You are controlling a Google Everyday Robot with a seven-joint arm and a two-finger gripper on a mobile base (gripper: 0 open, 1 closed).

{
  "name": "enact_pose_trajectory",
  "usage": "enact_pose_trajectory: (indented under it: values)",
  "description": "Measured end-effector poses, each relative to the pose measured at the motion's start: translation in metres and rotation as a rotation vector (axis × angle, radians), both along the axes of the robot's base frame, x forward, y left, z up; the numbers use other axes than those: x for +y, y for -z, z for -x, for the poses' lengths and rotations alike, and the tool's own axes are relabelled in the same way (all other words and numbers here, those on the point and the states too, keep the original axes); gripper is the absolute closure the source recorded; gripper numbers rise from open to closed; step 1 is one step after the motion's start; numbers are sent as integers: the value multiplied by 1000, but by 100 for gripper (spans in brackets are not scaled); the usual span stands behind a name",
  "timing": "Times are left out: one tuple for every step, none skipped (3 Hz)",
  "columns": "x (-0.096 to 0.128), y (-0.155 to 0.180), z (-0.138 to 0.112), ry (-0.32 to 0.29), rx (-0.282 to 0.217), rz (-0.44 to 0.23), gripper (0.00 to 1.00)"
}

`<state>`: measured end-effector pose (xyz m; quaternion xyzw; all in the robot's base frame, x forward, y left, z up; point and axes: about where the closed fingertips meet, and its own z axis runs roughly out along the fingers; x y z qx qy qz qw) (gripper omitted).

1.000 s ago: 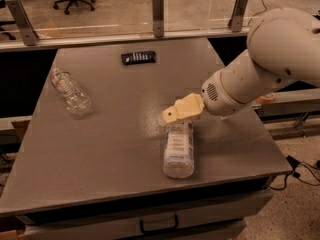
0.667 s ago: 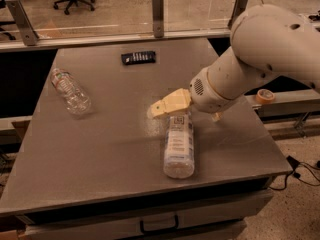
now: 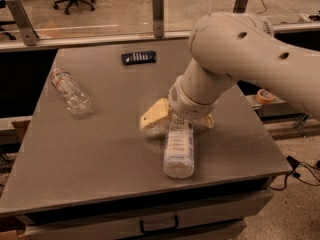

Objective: Move blue plastic bottle near rxbar blueberry

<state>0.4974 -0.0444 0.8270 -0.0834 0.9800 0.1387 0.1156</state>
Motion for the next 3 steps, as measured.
enact_pose_trajectory:
  values:
    - [-3,0,4,26,-1,61,41]
    - [-3,-5,4,26,-1,61,65]
    - [-3,-9,4,25,-2,61,96]
